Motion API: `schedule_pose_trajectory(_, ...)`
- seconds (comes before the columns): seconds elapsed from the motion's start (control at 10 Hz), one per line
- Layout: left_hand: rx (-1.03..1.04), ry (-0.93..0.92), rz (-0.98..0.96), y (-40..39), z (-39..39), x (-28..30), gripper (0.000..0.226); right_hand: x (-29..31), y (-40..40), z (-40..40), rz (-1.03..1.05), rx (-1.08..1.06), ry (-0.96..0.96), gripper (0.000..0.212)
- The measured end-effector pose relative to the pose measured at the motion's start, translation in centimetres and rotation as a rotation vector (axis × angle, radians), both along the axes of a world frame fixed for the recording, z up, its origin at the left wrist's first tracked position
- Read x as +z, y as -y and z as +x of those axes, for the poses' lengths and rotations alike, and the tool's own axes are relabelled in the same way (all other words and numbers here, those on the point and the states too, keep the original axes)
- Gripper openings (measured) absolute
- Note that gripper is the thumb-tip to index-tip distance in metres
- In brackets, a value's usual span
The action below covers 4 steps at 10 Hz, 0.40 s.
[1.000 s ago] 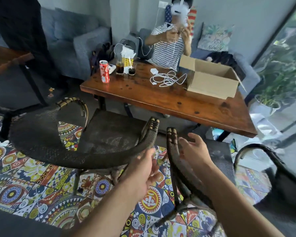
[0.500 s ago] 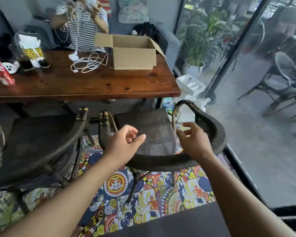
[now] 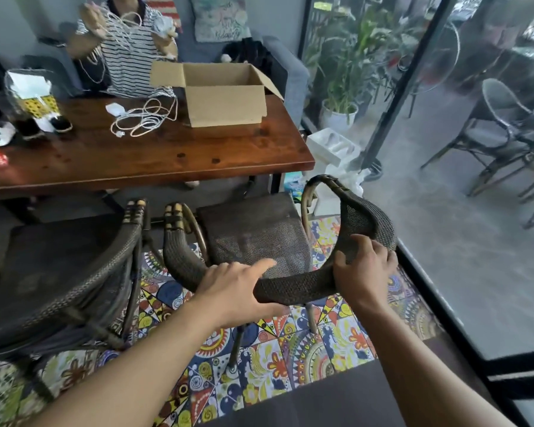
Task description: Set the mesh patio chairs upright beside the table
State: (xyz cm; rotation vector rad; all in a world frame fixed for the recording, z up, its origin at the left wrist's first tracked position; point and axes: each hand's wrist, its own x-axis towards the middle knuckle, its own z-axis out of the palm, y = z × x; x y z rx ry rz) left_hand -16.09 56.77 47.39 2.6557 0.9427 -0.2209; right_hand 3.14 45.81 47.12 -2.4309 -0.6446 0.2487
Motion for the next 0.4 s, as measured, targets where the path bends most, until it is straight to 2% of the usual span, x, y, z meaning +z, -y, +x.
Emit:
schedule_pose_trajectory(0.1,-0.004,-0.026,0.003,-0.8,-0.7,0.5,0.106,-0.5,-0.6,-0.5,-0.029,-0.005,-0.035,0.046)
schedule_pose_trajectory(0.2,0.029,-0.061,-0.051,-1.6,-1.3,1.6,0.107,-0.7,-1.6,-0.9,-0.177,0.036,-0.018,0.051)
schedule_pose_trajectory(0.3,0.132,0.057,-0.227,-3.3,-2.0,3.2,0.098,1.7,-3.6,-1.3,-0.229,0.038,0.042,0.055)
schedule_pose_trajectory(0.4,0.301,0.361,-0.285,-5.3,-2.6,5.1,0.067,5.1,-5.8,-0.9,0.000,0.143,-0.043,0.042)
